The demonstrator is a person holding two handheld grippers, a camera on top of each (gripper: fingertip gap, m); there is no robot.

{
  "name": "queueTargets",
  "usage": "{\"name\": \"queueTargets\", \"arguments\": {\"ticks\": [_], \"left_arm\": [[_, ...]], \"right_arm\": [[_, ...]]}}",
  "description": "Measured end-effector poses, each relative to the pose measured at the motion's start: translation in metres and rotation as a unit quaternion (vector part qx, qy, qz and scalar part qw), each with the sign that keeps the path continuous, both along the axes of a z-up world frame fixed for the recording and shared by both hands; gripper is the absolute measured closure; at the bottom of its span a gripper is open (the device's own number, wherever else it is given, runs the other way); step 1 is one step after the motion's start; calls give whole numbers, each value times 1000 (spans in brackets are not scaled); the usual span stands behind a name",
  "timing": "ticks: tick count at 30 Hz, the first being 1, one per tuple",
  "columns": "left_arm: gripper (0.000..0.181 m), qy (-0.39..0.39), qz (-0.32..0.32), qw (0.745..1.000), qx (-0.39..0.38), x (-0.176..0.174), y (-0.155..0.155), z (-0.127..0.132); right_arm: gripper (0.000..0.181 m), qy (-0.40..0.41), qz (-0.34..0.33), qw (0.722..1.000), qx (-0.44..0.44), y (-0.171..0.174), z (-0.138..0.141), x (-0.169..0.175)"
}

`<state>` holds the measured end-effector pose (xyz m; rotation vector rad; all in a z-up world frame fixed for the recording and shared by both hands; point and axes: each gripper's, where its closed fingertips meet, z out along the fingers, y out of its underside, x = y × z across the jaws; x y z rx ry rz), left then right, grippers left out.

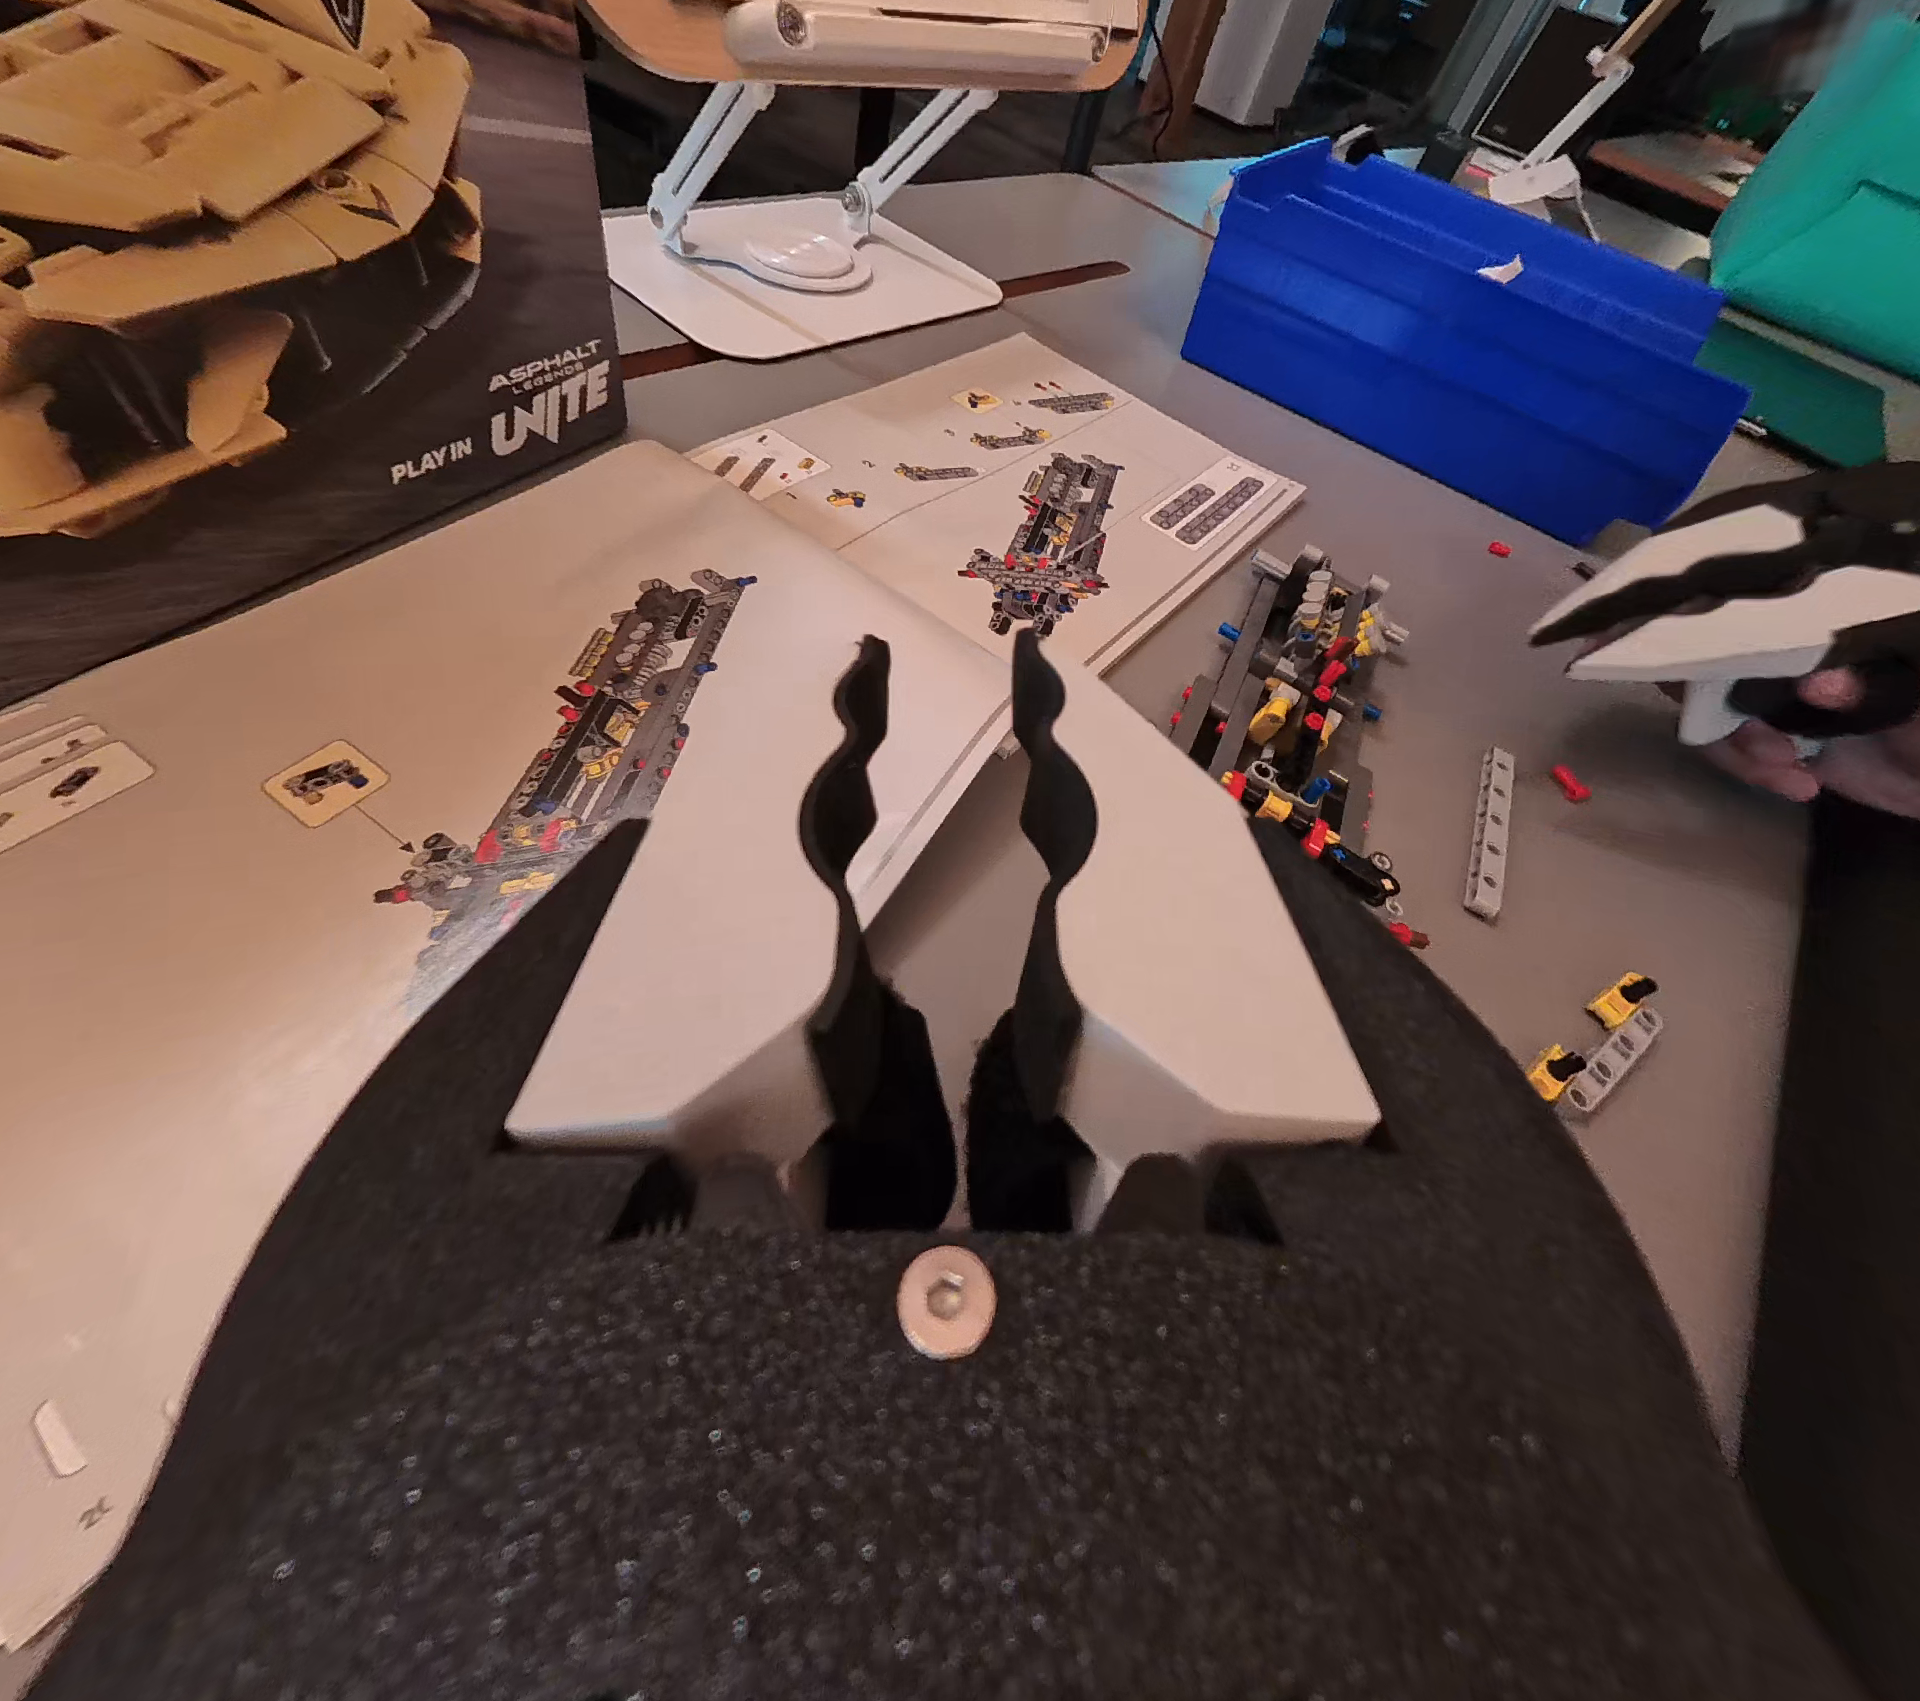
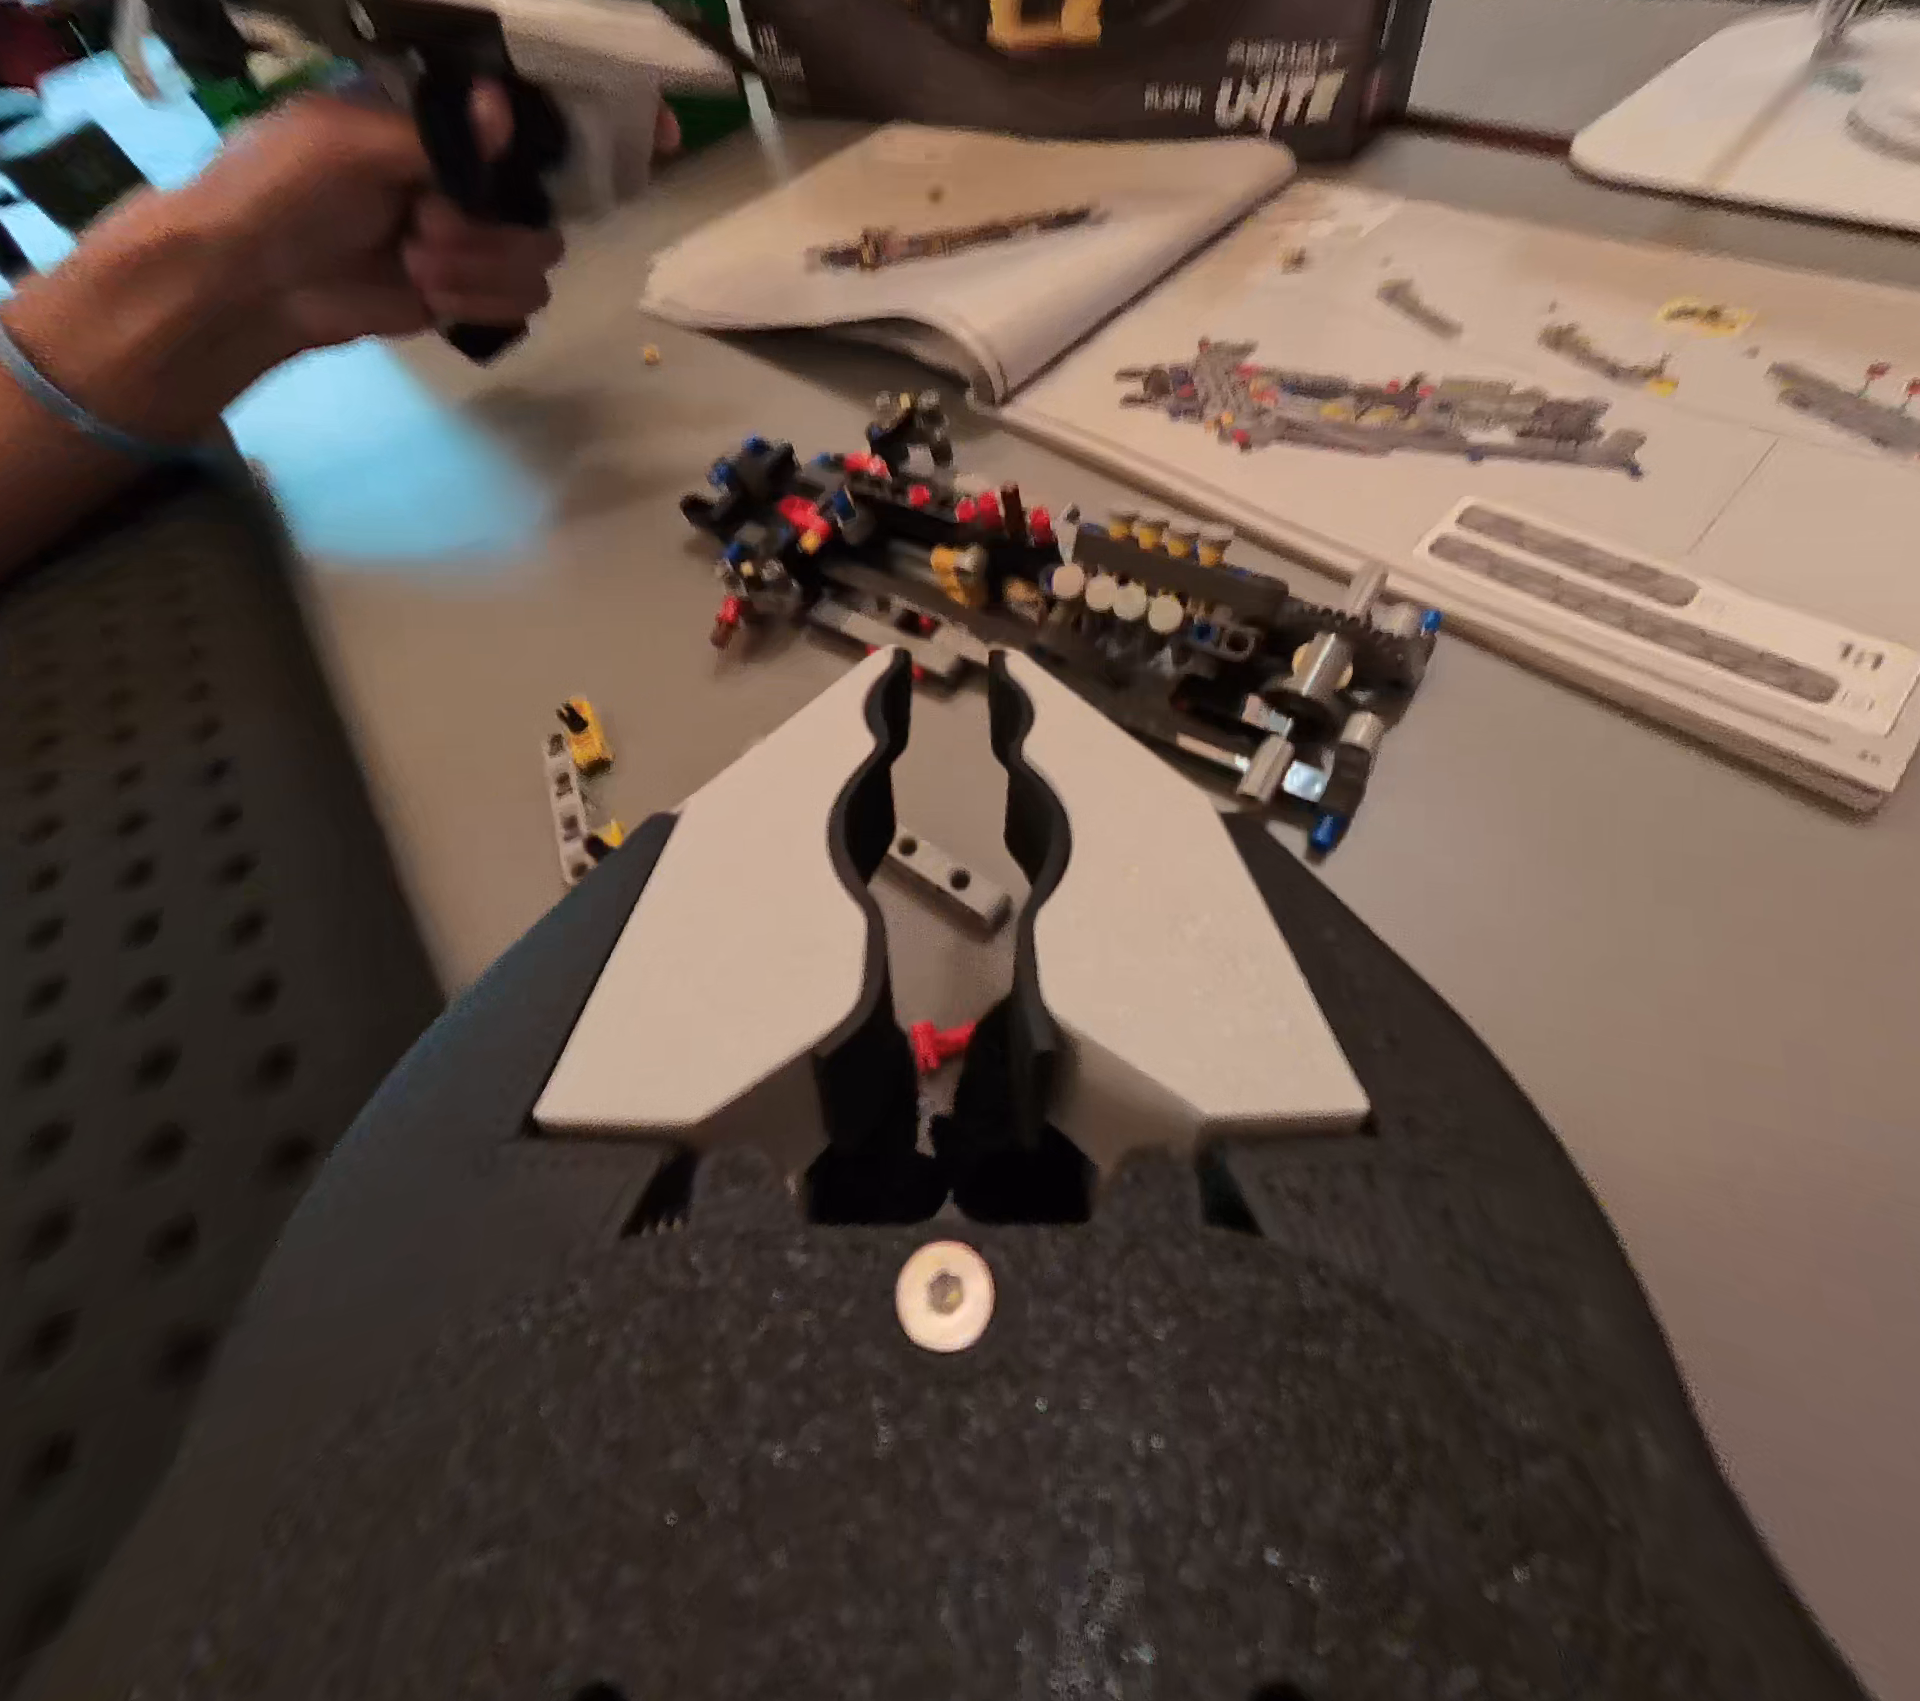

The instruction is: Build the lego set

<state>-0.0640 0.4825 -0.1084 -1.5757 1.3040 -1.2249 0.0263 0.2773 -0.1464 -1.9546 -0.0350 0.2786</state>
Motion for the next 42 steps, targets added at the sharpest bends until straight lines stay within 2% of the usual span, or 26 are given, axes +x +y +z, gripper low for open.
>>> {"name": "queueTargets", "arguments": {"ticks": [5,7,9,12,15,18,20,25,36,38,42], "left_arm": [[159,5,-10,1000,19,2,-6,-2],[159,13,-13,999,28,3,-9,-5],[159,16,-17,999,30,4,-12,-7],[159,22,-26,999,31,6,-16,-9],[159,25,-33,999,35,7,-20,-11],[159,28,-44,998,44,6,-24,-12],[160,30,-59,996,59,6,-30,-13],[160,34,-122,989,72,4,-57,-15],[159,59,-204,972,102,0,-95,-30],[159,63,-218,969,103,-2,-101,-32],[158,69,-245,961,106,-6,-113,-35]], "right_arm": [[166,-51,25,997,-46,2,-18,-12],[164,-12,86,993,-75,-2,-20,-36],[155,-4,105,988,-115,-4,-24,-41],[154,-85,102,983,-124,-2,-28,-25],[145,-151,147,966,-152,-9,-44,-24],[144,-151,190,966,-86,-5,-32,-40],[144,-145,192,969,-46,-1,-22,-42],[145,-173,177,959,-134,-8,-46,-17],[145,-153,194,957,-150,-10,-59,-23],[150,-150,194,957,-155,-11,-60,-23],[170,-158,201,954,-157,-13,-60,-27]]}}
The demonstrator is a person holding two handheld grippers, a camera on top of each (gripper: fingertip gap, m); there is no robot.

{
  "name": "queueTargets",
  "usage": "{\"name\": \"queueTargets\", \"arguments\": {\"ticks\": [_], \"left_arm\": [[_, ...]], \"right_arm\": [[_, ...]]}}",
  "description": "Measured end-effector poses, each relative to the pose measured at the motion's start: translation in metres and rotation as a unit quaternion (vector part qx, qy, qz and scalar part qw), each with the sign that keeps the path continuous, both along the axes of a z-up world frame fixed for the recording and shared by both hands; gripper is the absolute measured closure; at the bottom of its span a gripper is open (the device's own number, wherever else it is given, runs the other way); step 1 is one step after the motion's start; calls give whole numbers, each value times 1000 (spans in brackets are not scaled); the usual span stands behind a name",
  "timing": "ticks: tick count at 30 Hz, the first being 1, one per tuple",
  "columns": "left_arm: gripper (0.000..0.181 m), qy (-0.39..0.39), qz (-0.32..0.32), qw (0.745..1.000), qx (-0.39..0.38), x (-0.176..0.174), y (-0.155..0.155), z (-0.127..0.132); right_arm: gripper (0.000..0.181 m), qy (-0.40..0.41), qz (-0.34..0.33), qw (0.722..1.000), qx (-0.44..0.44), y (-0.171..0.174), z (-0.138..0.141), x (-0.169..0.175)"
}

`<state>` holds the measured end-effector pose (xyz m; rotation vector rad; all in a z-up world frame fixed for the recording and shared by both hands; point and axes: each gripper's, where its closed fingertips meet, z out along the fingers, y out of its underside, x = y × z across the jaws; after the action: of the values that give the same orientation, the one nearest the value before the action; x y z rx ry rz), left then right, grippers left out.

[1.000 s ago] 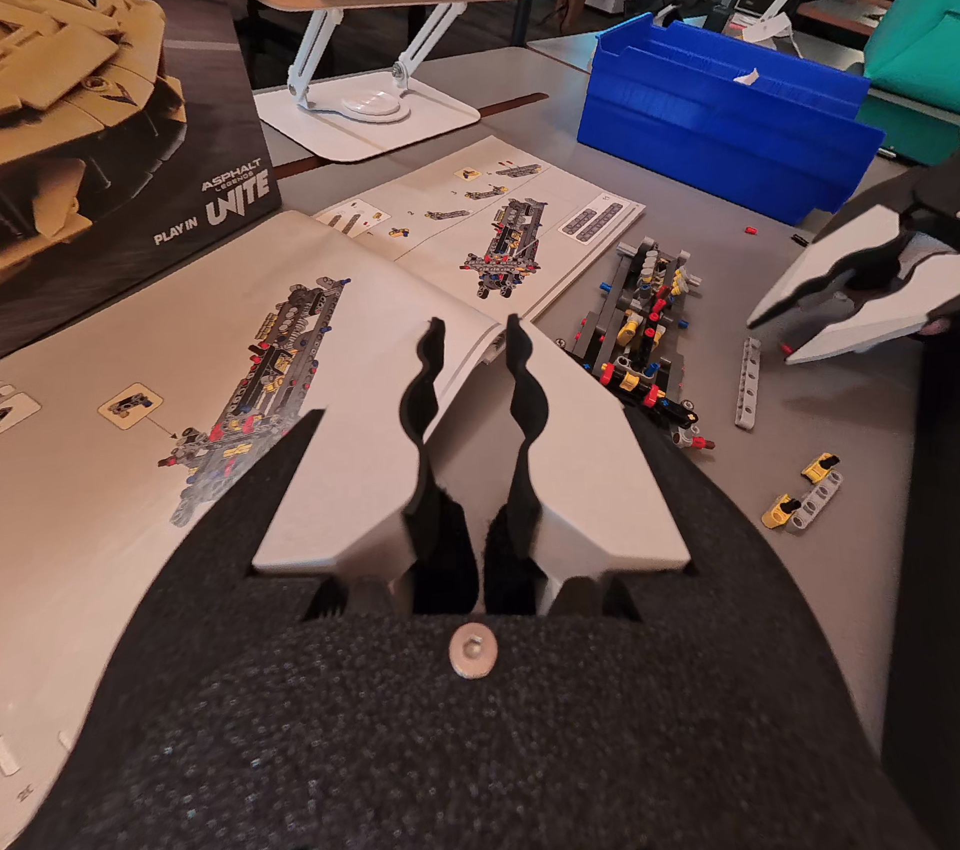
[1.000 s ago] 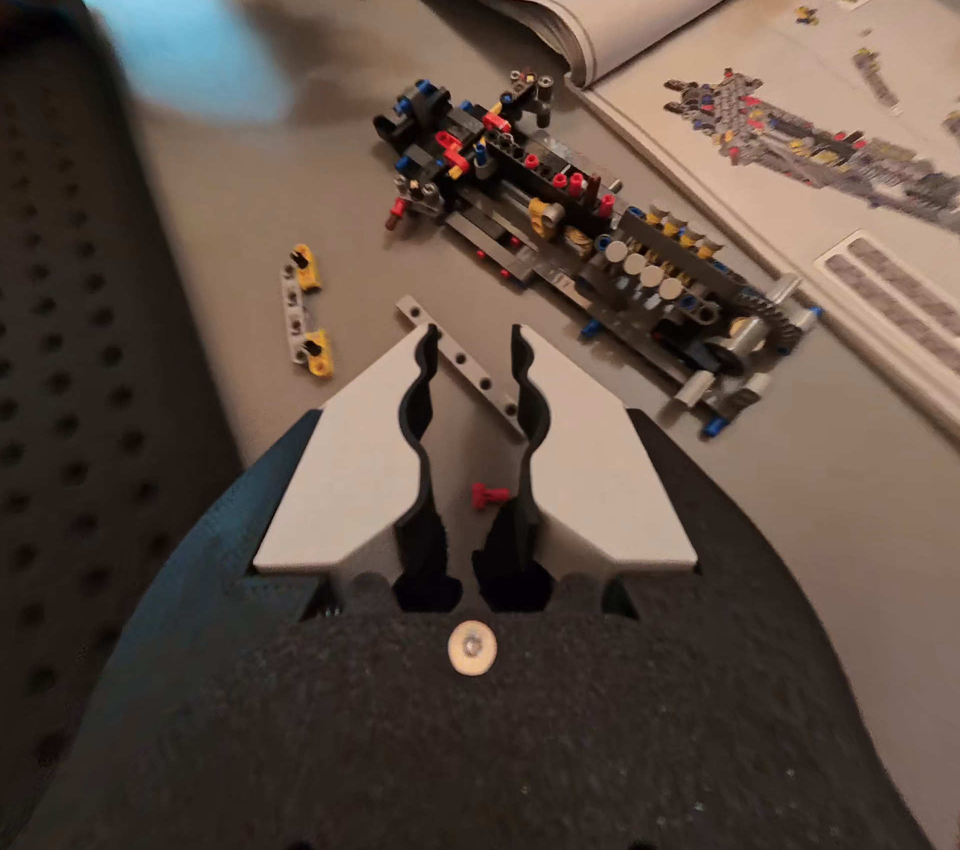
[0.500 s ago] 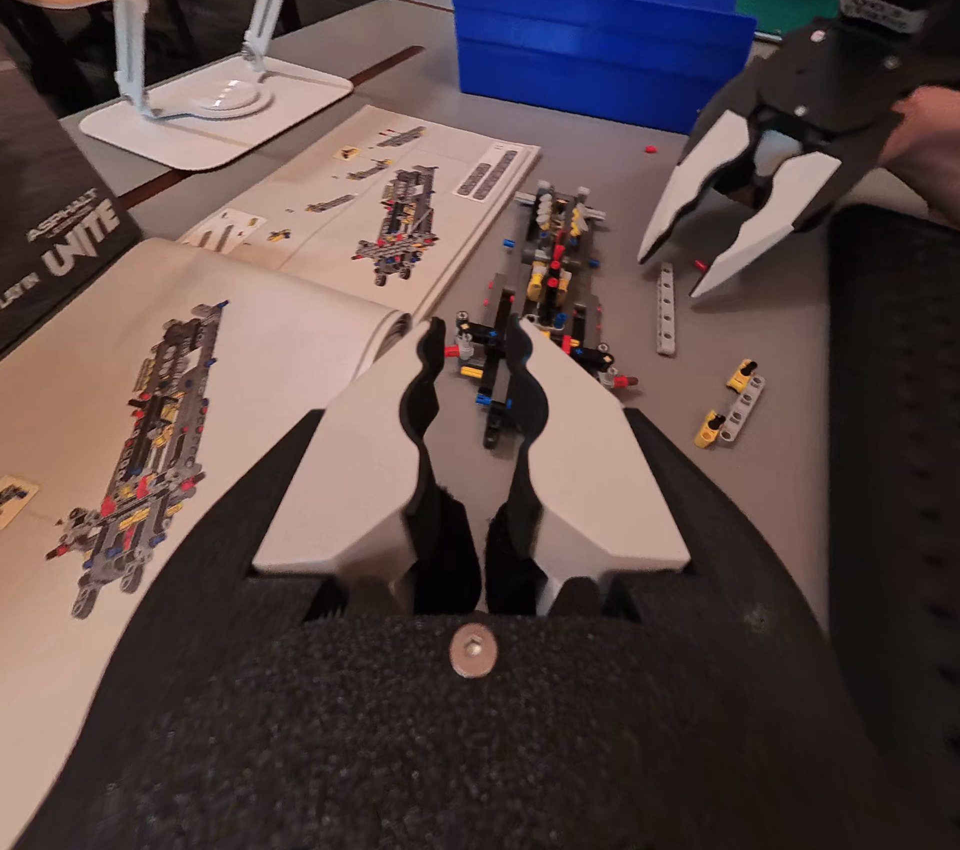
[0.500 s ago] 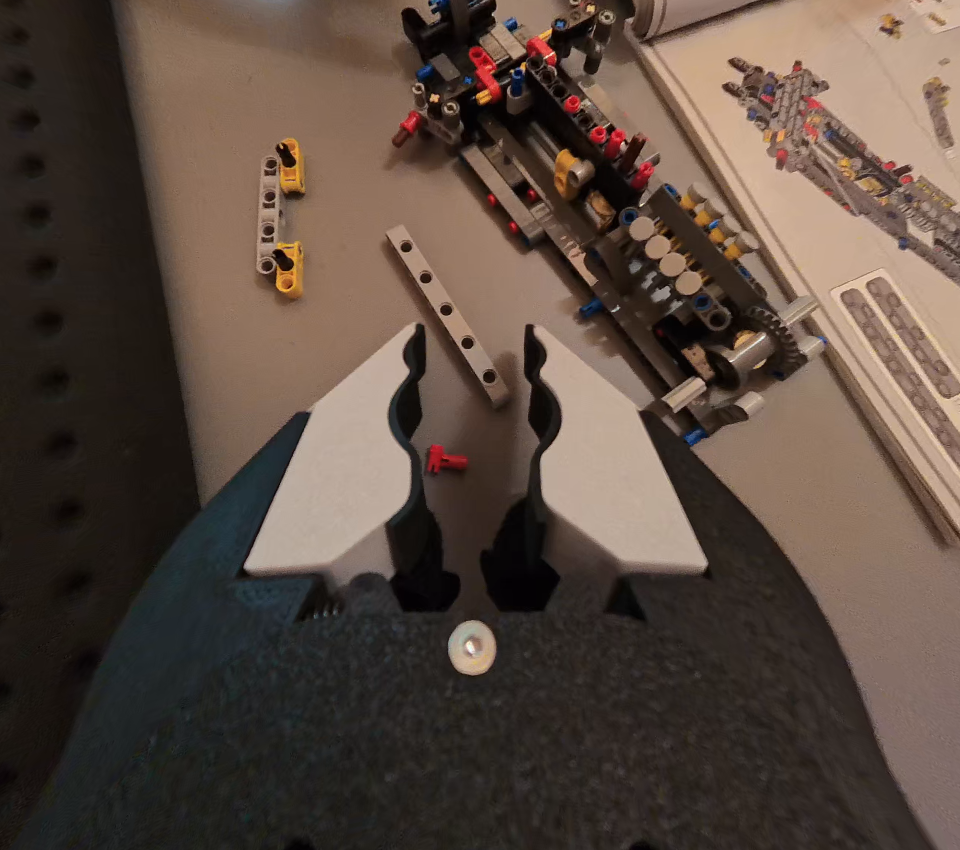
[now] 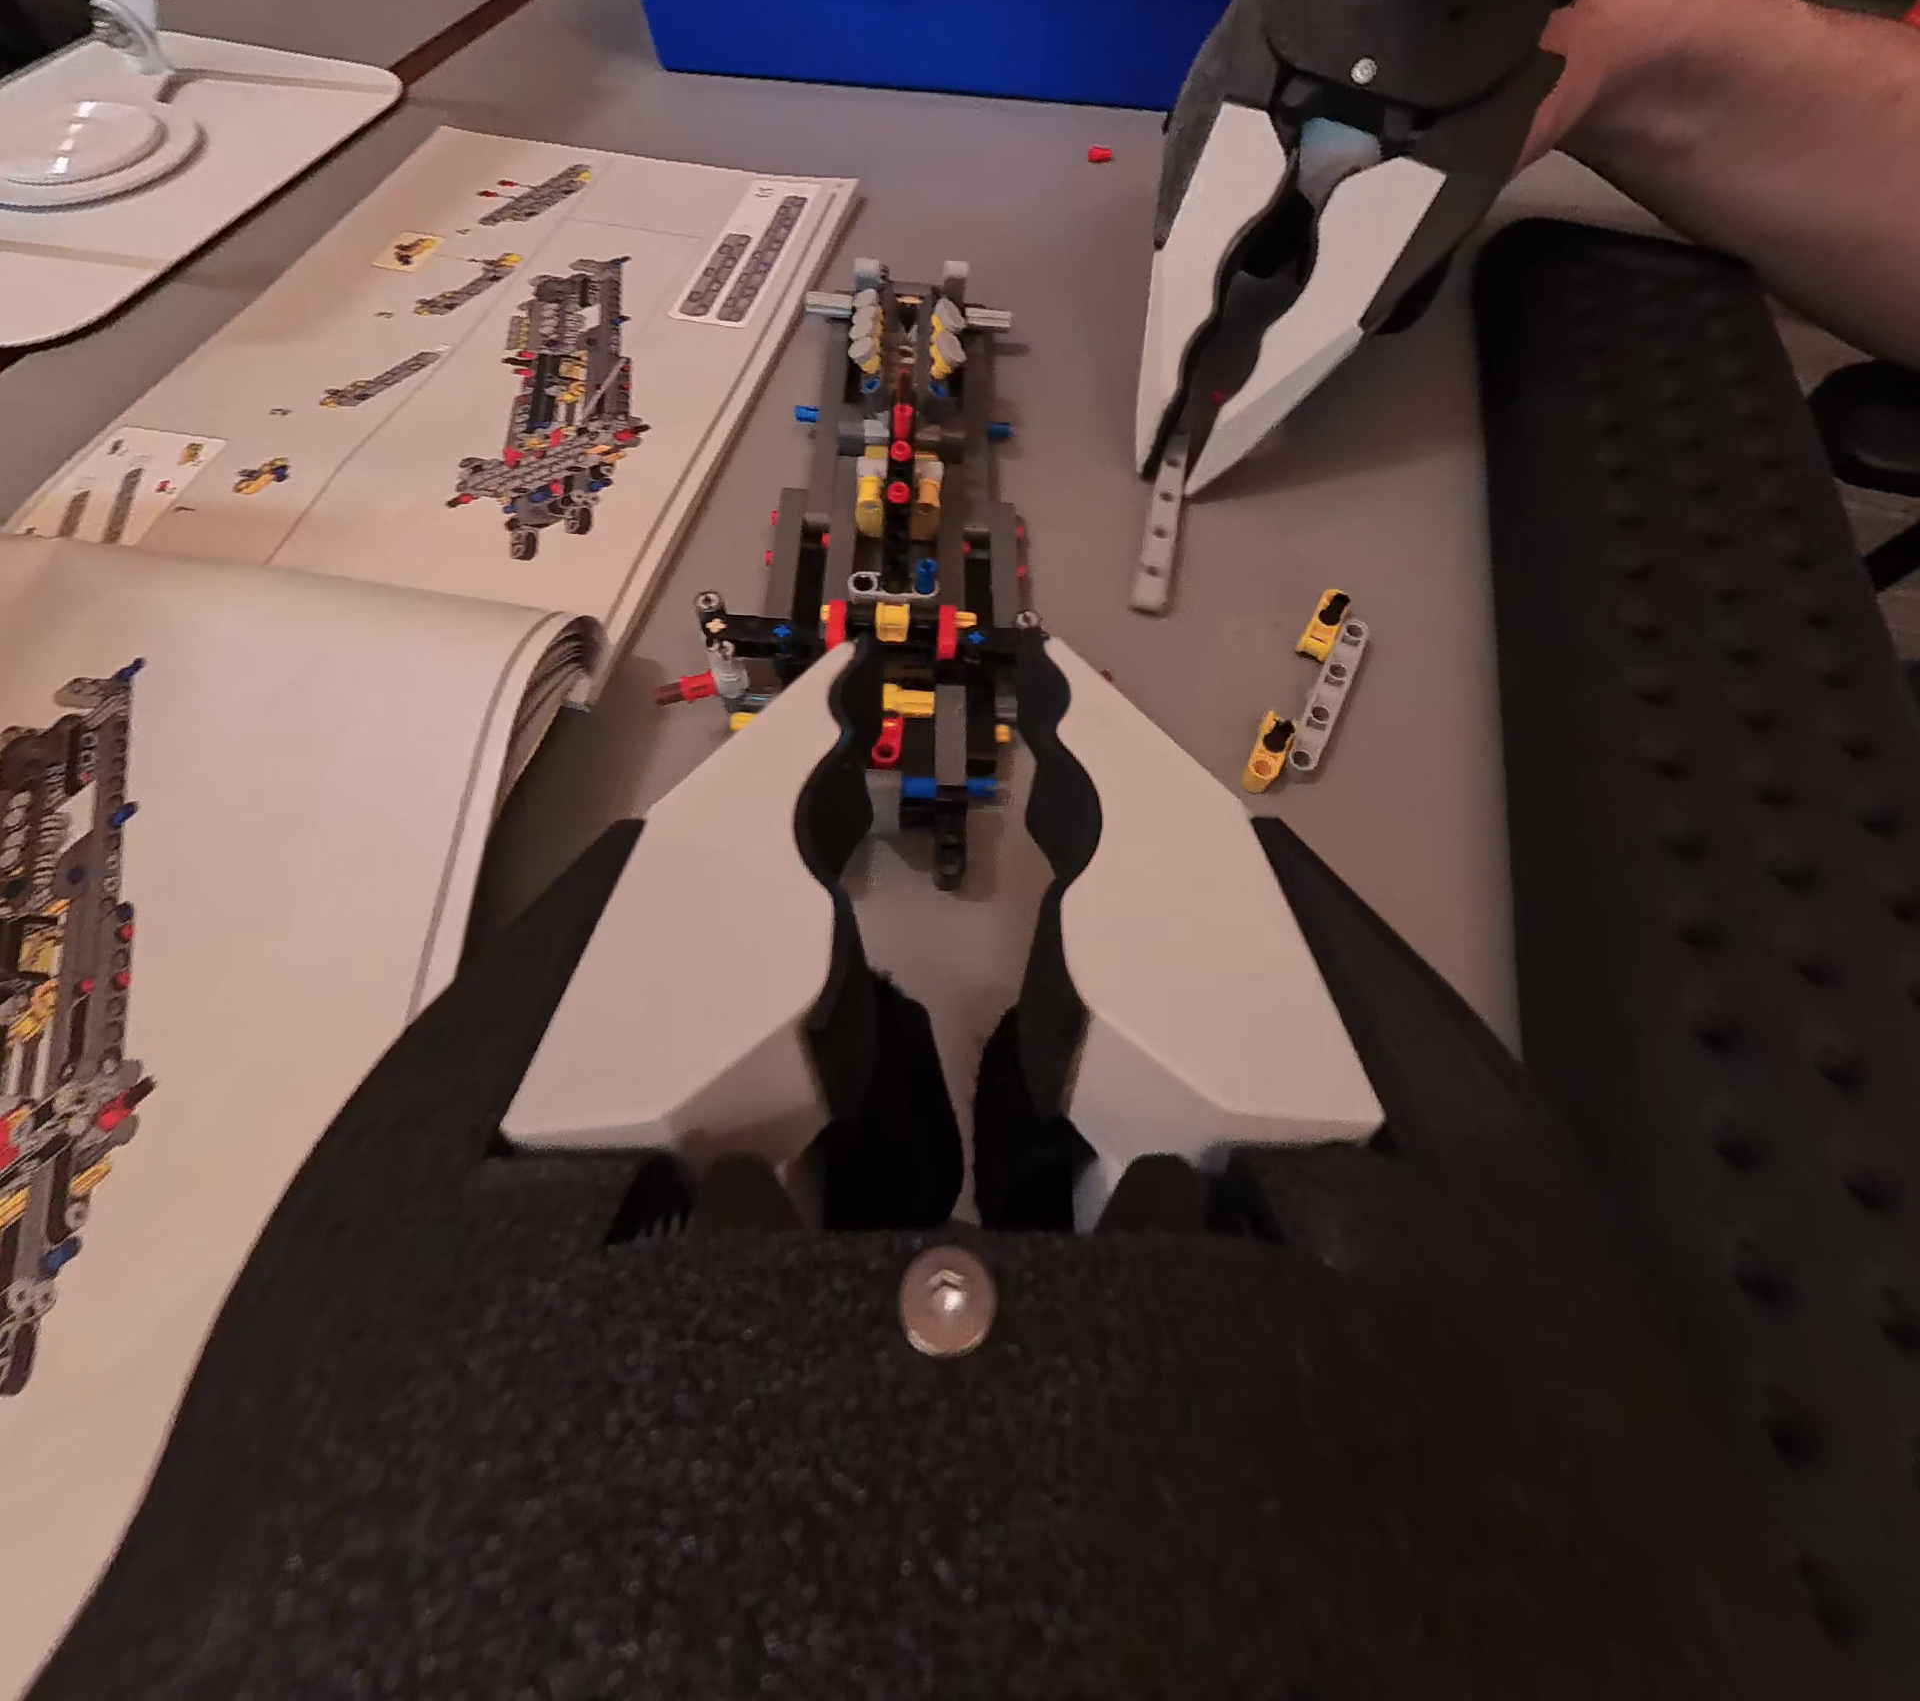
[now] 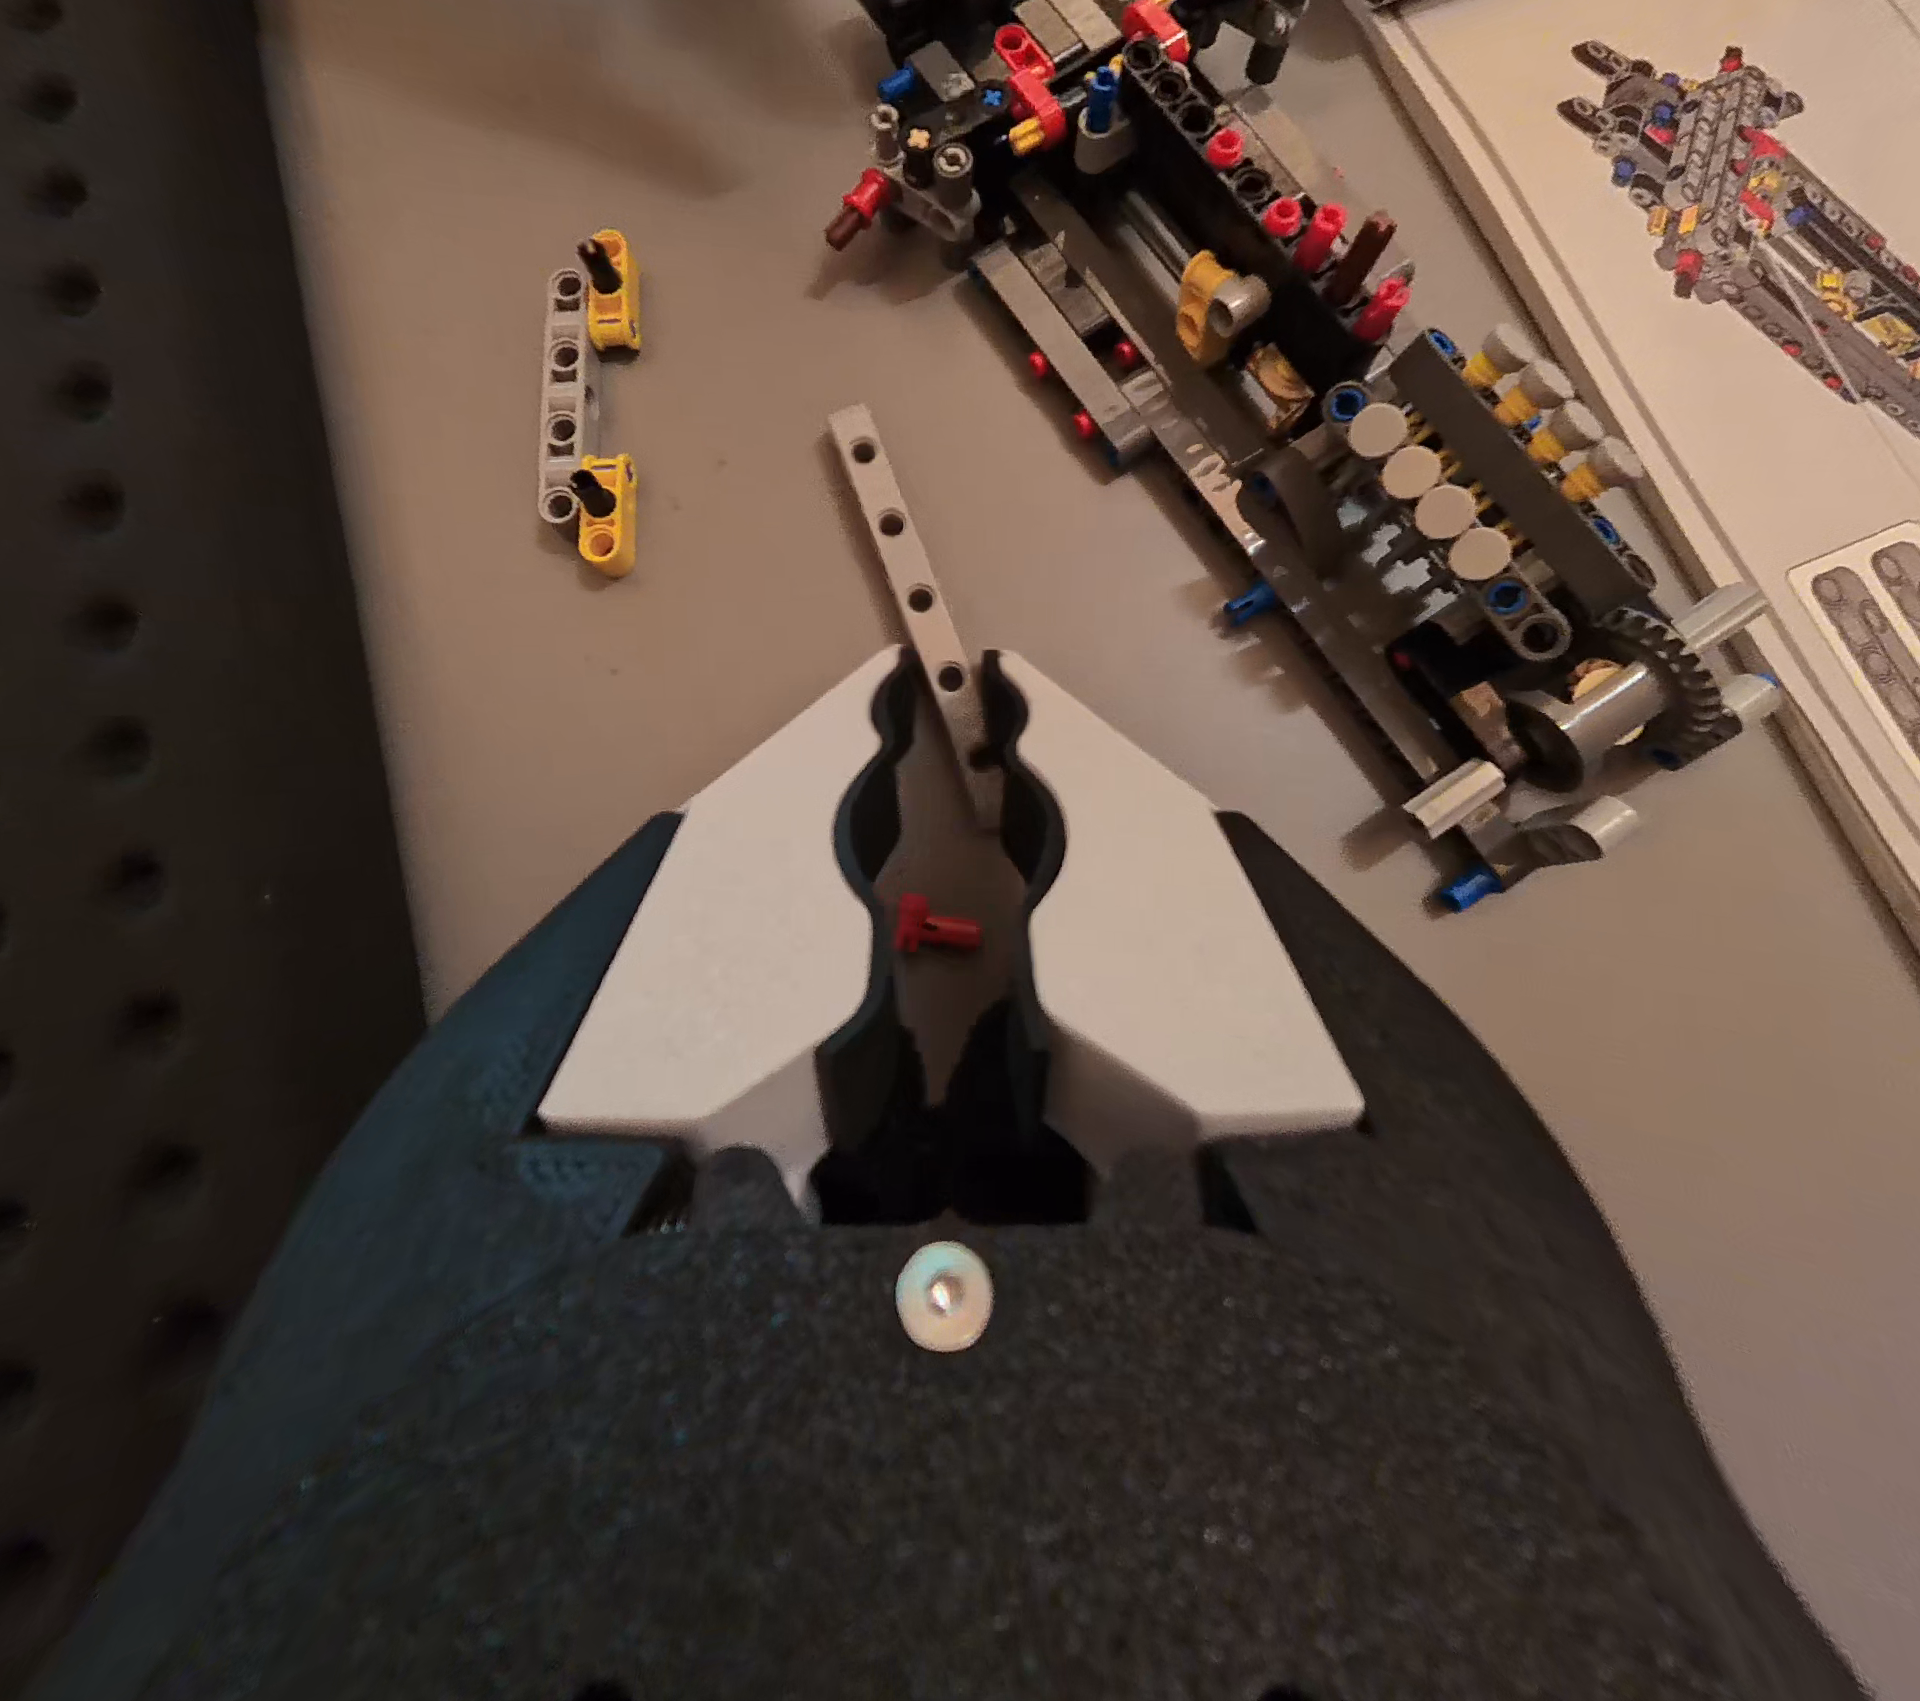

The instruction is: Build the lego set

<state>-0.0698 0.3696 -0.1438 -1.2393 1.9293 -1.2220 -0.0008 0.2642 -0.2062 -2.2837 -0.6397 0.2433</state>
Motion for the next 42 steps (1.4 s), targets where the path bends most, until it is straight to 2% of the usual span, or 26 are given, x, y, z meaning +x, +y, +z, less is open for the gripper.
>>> {"name": "queueTargets", "arguments": {"ticks": [5,8,12,16,22,26,29,42], "left_arm": [[157,4,-44,999,16,-6,-18,-4],[157,-1,-68,997,31,-11,-27,-5],[156,-4,-122,992,24,-23,-44,-2],[155,17,-181,983,9,-39,-64,-7],[159,44,-180,981,56,-35,-69,-30],[160,57,-184,979,60,-34,-72,-38],[173,71,-187,977,77,-36,-71,-46],[174,97,-194,974,59,-36,-73,-54]], "right_arm": [[174,-10,7,1000,1,2,0,-6],[174,1,4,1000,2,6,9,-13],[174,38,34,999,14,9,31,-51],[174,21,57,998,-16,5,29,-76],[174,-5,50,998,-28,6,23,-80],[174,20,47,998,-29,7,20,-83],[174,32,43,998,-25,9,21,-84],[174,38,37,998,-39,9,14,-82]]}}
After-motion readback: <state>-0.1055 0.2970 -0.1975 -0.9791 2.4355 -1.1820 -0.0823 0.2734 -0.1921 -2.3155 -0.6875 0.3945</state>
